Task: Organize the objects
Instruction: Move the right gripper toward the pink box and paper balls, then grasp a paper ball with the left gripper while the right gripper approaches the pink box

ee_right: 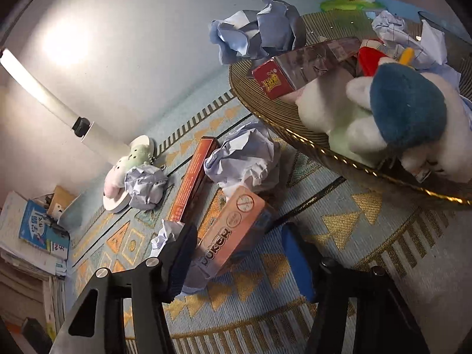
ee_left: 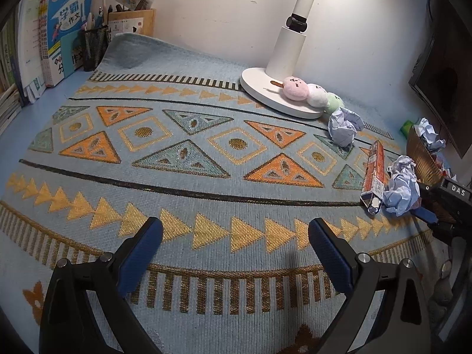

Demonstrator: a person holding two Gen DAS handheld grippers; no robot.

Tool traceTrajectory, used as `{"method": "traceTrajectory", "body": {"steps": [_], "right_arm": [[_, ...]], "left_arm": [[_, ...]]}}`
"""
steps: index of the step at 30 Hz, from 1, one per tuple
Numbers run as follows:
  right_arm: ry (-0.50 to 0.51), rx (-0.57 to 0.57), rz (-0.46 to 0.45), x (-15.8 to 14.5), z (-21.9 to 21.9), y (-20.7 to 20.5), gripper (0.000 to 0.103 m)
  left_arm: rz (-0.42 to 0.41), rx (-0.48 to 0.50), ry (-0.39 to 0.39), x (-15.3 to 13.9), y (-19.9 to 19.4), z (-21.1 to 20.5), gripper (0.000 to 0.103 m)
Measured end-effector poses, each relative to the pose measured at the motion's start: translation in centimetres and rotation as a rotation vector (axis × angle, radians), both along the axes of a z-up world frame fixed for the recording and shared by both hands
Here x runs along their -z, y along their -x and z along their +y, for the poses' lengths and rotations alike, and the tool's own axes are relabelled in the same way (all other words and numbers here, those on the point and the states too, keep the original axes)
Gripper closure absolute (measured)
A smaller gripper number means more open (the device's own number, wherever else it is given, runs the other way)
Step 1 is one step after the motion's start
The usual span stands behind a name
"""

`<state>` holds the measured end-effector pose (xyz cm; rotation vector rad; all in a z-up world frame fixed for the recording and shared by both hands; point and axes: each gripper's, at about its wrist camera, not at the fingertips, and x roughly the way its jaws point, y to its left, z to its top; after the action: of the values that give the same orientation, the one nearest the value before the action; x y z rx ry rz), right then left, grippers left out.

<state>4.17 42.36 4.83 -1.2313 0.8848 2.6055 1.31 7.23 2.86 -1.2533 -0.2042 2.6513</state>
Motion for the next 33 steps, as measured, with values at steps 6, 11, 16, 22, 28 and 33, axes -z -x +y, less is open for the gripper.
{"method": "traceTrajectory", "body": {"steps": [6, 11, 16, 22, 28, 33], "right_arm": [[-0.070, -0.099, -0.003, 0.6, 0.1, -3.3, 0.066], [-0.111, -0.099, -0.011, 0.5, 1.0, -6.3, 0.066], [-0.071, -0.129, 0.013, 0.3, 1.0, -8.0, 0.056], [-0.127, -0.168, -0.004, 0.3, -1.1, -6.8, 0.035], [-0.278, -0.075, -0.099, 0.3, -2.8, -1.9, 0.034], [-0.391, -0.081, -0.145, 0.6, -4.4, 1.8, 0.033]], "left_arm": [[0.000, -0.007, 0.000, 0.0, -0.1, -0.2, 0.004], [0.004, -0.015, -0.007, 0.0, -0.2, -0.4, 0.004], [0.002, -0.012, -0.008, 0.0, -0.1, -0.3, 0.004], [0.002, 0.002, -0.024, 0.0, -0.1, -0.4, 0.004], [0.005, 0.004, -0.040, -0.1, -0.1, -0.5, 0.004], [0.004, 0.006, -0.045, -0.1, -0.2, -0.5, 0.004]]}}
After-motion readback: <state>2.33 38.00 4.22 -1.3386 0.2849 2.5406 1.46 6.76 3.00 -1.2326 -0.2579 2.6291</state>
